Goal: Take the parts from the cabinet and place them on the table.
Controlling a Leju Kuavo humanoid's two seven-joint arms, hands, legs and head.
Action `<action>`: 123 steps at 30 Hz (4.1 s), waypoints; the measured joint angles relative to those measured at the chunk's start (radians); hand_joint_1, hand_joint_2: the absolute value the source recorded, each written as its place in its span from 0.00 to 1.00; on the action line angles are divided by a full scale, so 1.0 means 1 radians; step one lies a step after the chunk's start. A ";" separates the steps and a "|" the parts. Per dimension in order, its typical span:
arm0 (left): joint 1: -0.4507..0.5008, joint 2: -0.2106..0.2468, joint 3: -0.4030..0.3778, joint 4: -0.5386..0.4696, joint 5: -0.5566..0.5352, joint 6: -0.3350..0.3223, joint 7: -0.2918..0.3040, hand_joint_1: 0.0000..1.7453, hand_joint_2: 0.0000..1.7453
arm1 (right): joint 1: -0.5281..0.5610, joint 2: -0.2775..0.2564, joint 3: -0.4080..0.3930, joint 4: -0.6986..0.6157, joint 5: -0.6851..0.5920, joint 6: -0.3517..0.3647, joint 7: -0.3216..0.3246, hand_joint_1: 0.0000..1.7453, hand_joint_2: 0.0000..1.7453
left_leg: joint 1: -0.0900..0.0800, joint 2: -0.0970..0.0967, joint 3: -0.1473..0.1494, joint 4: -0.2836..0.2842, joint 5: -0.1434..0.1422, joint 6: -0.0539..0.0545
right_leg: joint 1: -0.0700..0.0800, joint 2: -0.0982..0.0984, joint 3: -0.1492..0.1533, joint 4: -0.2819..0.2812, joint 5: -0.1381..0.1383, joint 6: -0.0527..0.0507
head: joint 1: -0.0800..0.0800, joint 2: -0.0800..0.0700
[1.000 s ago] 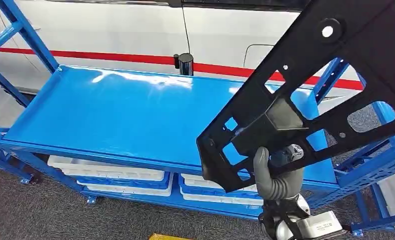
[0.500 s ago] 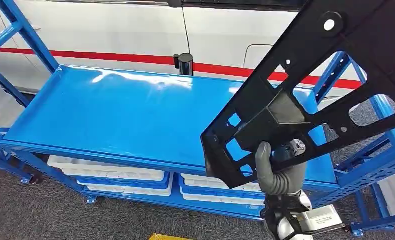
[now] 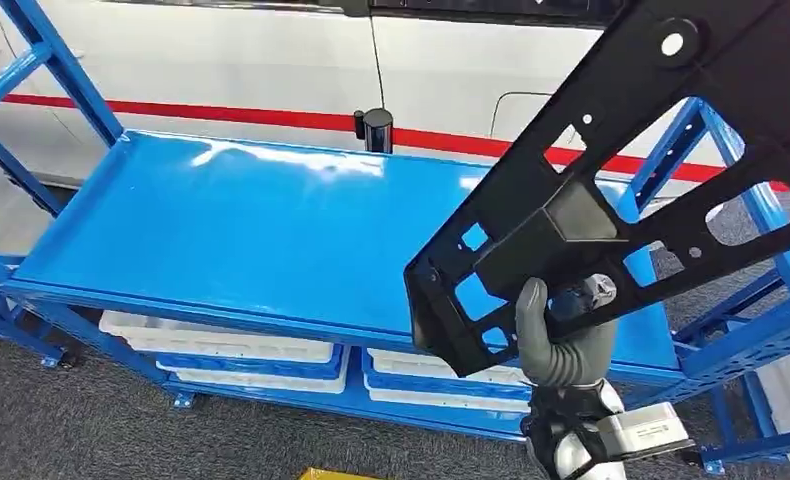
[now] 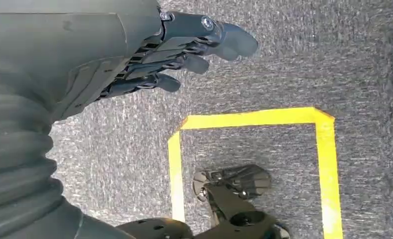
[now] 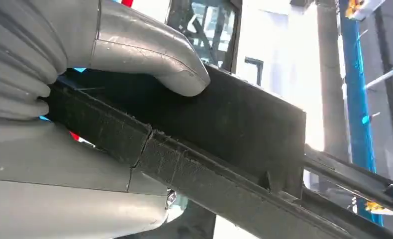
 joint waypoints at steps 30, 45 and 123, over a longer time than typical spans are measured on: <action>-0.002 -0.002 0.014 -0.002 -0.009 -0.008 -0.009 0.00 1.00 | 0.015 -0.022 -0.002 0.008 0.069 0.002 -0.022 1.00 1.00 | 0.004 -0.002 -0.066 0.041 0.024 -0.010 | 0.000 0.003 0.025 -0.045 0.009 0.007 | -0.002 0.000; -0.001 -0.008 0.014 -0.002 -0.017 -0.015 -0.011 0.00 1.00 | 0.046 -0.037 0.004 0.008 0.078 0.002 -0.027 1.00 1.00 | 0.003 0.000 -0.082 0.076 -0.001 -0.045 | -0.008 -0.005 0.068 -0.109 0.047 -0.008 | -0.008 0.000; -0.011 -0.013 0.017 -0.002 -0.041 -0.019 -0.039 0.00 1.00 | 0.035 -0.026 -0.017 0.005 0.087 0.012 -0.021 1.00 1.00 | -0.005 -0.002 -0.019 0.034 -0.011 -0.030 | 0.008 -0.011 0.055 -0.120 0.071 -0.007 | -0.011 0.000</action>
